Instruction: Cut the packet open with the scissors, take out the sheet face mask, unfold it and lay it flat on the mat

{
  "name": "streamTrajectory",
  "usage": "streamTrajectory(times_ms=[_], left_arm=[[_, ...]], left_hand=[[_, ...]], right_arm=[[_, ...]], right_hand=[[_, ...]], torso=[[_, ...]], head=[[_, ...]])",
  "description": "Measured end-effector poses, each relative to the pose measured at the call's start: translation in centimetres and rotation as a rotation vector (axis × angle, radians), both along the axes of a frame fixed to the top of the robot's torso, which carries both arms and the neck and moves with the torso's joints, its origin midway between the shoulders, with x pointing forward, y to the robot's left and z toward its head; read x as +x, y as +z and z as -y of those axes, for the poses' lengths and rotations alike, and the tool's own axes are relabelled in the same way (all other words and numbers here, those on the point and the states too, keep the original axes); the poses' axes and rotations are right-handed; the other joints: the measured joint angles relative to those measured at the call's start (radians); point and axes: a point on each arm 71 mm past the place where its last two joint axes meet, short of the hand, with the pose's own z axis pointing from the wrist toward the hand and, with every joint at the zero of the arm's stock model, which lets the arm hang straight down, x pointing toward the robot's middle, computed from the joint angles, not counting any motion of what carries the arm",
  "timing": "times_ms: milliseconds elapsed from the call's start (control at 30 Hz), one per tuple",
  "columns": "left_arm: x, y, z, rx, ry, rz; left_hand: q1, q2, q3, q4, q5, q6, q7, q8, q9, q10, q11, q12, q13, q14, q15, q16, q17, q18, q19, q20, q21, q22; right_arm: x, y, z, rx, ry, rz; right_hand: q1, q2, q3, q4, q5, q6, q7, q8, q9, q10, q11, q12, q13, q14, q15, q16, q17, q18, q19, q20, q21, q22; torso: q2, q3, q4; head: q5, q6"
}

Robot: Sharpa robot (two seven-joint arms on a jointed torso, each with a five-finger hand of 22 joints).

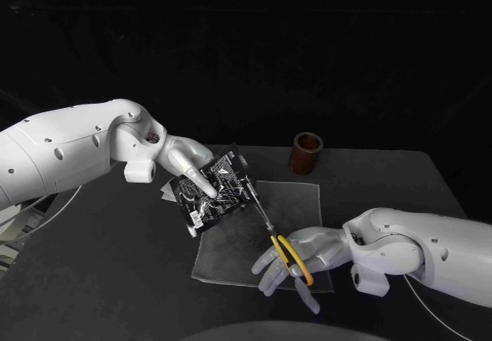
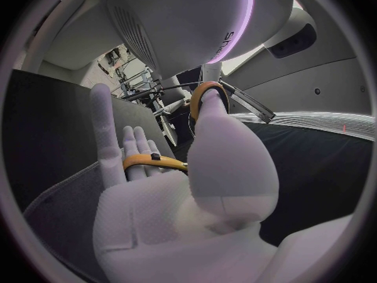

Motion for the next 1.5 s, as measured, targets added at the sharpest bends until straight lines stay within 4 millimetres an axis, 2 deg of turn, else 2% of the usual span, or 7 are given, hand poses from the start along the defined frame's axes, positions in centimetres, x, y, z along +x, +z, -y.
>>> streamTrajectory(times_ms=[400,800,933,1067,1267,1500], left_arm=[[0.0,0.0,-1.4,0.012,0.027,-0.007],[-0.5,0.0,-0.7,0.007,0.012,-0.026],[-0.5,0.0,-0.4,0.010,0.005,-0.030],[-0.6,-0.1,-0.2,0.015,-0.002,-0.032],[-0.7,-0.2,-0.1,0.030,-0.004,-0.036],[-0.8,-0.3,0.0,0.044,-0.010,-0.039]], left_hand=[[0.001,0.001,0.000,0.000,0.000,0.000,0.000,-0.002,0.000,0.000,0.000,0.000,0.001,0.000,0.000,0.000,0.002,0.000,0.000,0.000,0.000,0.000],[0.001,0.001,0.000,0.000,-0.003,0.002,0.002,-0.002,0.000,0.000,0.000,0.000,0.001,0.000,0.000,0.000,0.002,0.000,0.000,0.000,0.000,0.001],[0.001,0.001,0.000,0.000,-0.003,0.002,0.002,-0.002,0.000,0.000,0.000,0.000,0.001,0.000,0.000,0.000,0.003,0.000,0.000,0.000,0.000,0.001],[0.001,0.001,0.000,0.000,0.000,0.002,0.002,-0.002,0.000,0.000,0.000,0.000,0.001,0.001,0.001,0.000,0.003,0.000,0.000,0.000,0.000,0.001],[0.001,0.001,0.000,0.000,0.000,0.002,0.002,-0.005,0.000,0.000,0.000,0.000,0.002,0.000,0.000,0.000,0.003,0.000,0.000,0.000,0.000,0.001],[0.001,0.001,0.000,0.000,0.000,0.001,0.002,-0.005,0.000,0.000,0.000,0.000,0.002,-0.002,-0.002,0.000,0.005,0.000,0.000,0.000,0.000,0.002]], right_arm=[[0.3,-0.2,0.8,-0.011,-0.007,0.001],[0.5,-0.3,0.7,-0.013,-0.003,0.001],[0.6,-0.3,0.7,-0.012,-0.003,0.001],[0.6,-0.3,0.8,-0.013,-0.005,0.002],[0.7,-0.3,0.9,-0.013,-0.007,0.003],[0.7,-0.3,0.9,-0.012,-0.009,0.004]], right_hand=[[0.004,0.004,0.001,-0.001,0.000,-0.001,0.001,0.008,0.003,0.003,0.003,0.000,-0.003,-0.003,0.003,0.000,-0.004,-0.001,0.000,0.000,0.000,-0.001],[0.004,0.004,0.004,0.002,0.000,-0.001,0.001,0.014,0.005,0.003,0.003,0.004,-0.006,-0.004,0.003,0.000,-0.008,-0.002,0.000,0.000,0.000,-0.003],[0.002,0.013,0.006,0.000,0.001,-0.002,0.000,0.016,0.006,0.003,0.003,0.004,-0.007,-0.007,0.007,0.000,-0.009,-0.005,0.000,0.000,0.000,-0.004],[0.002,0.013,0.008,0.000,0.001,-0.003,0.000,0.023,0.009,0.003,0.003,0.004,-0.010,-0.007,0.007,0.000,-0.011,0.007,0.000,0.000,0.000,-0.005],[0.004,0.025,0.014,0.001,-0.004,-0.006,-0.001,0.027,0.011,0.003,0.003,0.008,-0.011,-0.008,0.007,0.000,-0.013,0.008,0.000,0.000,0.000,-0.007],[0.004,0.025,0.016,0.000,-0.004,-0.010,-0.001,0.035,0.014,0.003,0.003,0.008,-0.014,-0.009,0.005,0.000,-0.015,0.008,0.000,0.000,0.000,-0.008]], torso=[[-0.001,-0.0006,0.0009],[-0.001,-0.0012,0.0022],[-0.001,-0.0012,0.0014],[-0.001,-0.0006,0.0009],[-0.001,0.0000,0.0001],[-0.001,0.0000,0.0001]], head=[[-0.005,0.001],[-0.003,-0.002],[-0.001,-0.003],[0.000,-0.004],[-0.001,-0.005],[-0.003,-0.004]])
